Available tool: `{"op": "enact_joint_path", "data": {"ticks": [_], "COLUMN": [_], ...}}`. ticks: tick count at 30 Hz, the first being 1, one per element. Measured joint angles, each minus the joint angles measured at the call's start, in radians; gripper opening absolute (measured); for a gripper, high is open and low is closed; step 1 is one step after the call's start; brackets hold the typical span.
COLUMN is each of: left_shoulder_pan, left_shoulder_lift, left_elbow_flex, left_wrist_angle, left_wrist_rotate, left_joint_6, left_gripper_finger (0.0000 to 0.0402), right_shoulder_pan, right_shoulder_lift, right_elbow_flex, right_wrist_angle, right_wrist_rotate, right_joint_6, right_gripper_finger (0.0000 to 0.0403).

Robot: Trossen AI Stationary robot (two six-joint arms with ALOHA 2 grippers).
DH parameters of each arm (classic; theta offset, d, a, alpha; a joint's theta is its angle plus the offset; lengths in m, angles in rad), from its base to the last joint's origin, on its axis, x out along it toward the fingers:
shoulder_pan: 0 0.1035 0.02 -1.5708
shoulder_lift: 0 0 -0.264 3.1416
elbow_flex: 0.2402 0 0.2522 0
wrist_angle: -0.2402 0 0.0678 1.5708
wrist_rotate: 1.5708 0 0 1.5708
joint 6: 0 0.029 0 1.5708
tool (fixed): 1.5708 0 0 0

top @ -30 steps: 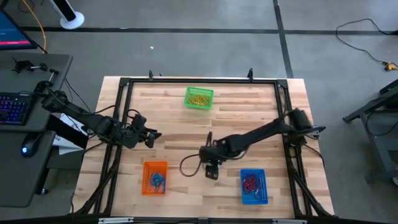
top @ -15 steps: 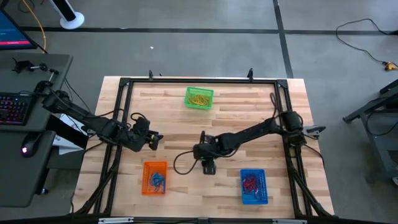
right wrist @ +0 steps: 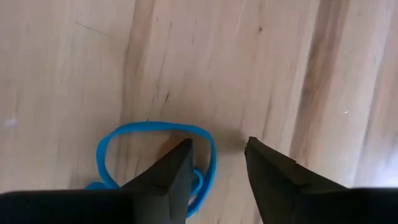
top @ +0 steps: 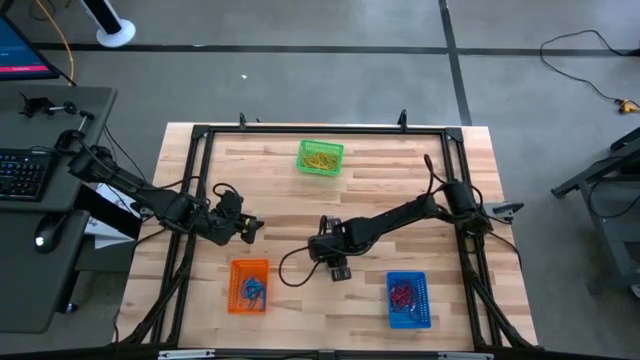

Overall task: Sort rubber bands into baskets
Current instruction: Put the blue rubber band into the orange bin

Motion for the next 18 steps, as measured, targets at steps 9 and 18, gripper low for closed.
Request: {"op": "enact_joint_path", "data": {"ticks": [9, 18], "left_shoulder_pan": [0.000, 0.000], "left_shoulder_lift": [0.000, 0.000], "left_elbow_flex": [0.000, 0.000], "left_wrist_angle": [-0.001, -0.001], "left_wrist_rotate": [0.000, 0.000], "left_joint_6": [0.002, 0.018], "left_gripper_finger": [0.0175, 0.0175], "right_shoulder_pan": [0.009, -0.004], "right_shoulder_lift": [0.040, 0.055], "right_elbow_flex": [0.007, 0.226], "right_wrist_angle": [0.016, -0.076], "right_wrist_rotate": [-0.011, 0.010], "right_joint_6": [0.091, 0.057], "right_gripper_finger": [0.0063, 0.0003]}}
